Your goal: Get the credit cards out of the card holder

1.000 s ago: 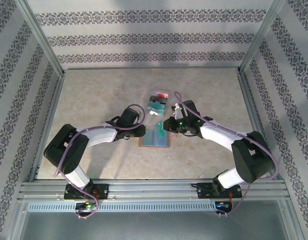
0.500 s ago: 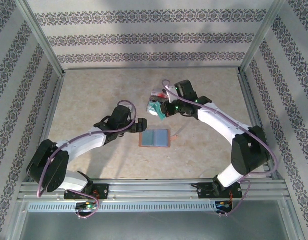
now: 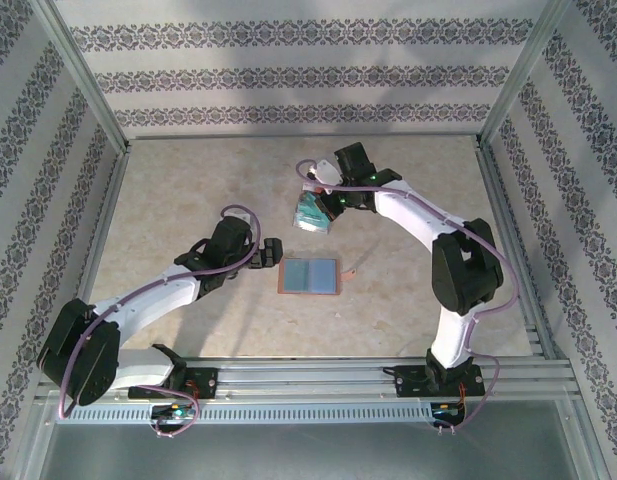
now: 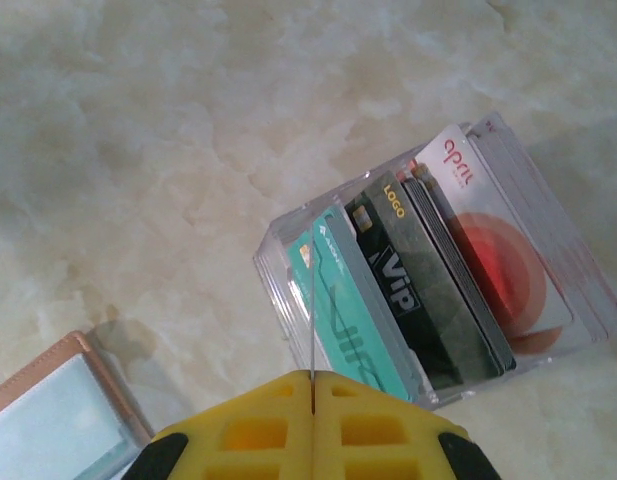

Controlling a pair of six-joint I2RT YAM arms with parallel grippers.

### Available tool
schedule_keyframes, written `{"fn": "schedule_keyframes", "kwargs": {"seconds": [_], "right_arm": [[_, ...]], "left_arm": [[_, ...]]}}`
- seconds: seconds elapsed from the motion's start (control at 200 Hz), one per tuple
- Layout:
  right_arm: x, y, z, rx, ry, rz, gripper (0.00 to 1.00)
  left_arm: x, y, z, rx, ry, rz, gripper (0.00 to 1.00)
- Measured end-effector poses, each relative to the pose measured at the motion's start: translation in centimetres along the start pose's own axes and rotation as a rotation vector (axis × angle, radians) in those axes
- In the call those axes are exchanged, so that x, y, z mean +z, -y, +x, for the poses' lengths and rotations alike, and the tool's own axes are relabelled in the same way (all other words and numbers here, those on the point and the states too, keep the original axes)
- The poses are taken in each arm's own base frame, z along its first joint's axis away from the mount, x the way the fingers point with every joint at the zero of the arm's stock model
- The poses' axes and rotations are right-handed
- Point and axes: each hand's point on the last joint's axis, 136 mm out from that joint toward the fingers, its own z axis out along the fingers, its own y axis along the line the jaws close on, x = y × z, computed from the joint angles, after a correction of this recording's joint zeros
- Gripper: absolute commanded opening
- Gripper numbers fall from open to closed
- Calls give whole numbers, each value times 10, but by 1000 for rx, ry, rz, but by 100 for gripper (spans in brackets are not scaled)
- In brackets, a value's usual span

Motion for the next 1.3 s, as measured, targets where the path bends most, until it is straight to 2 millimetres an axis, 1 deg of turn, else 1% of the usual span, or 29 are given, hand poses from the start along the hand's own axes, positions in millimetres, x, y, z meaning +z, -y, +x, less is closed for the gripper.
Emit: {"fn": "schedule_keyframes", "kwargs": {"seconds": [0.095, 0.245, 0.4, 0.55, 0.859, 1.119, 1.299], "right_arm": [[4, 3, -4, -42, -6, -1, 0], [5, 8, -11, -95, -5, 2, 0], [9, 15, -13, -127, -12, 3, 0], [15, 21, -8, -135, -32, -3, 0], [32, 17, 10, -140, -85, -50, 0], [36, 18, 8, -151, -90, -56, 0], [38, 15, 13, -155, -106, -76, 0]], "left_arm": [[-2, -4, 0, -3, 4, -12, 99], [-4, -8, -2, -7, 13, -23, 99], [-4, -11, -4, -12, 20, -34, 99], [-4, -14, -4, -17, 18, -41, 99], [-4, -19, -4, -25, 15, -52, 99], [-4, -20, -4, -30, 16, -54, 99], [-4, -22, -5, -34, 17, -57, 99]]}}
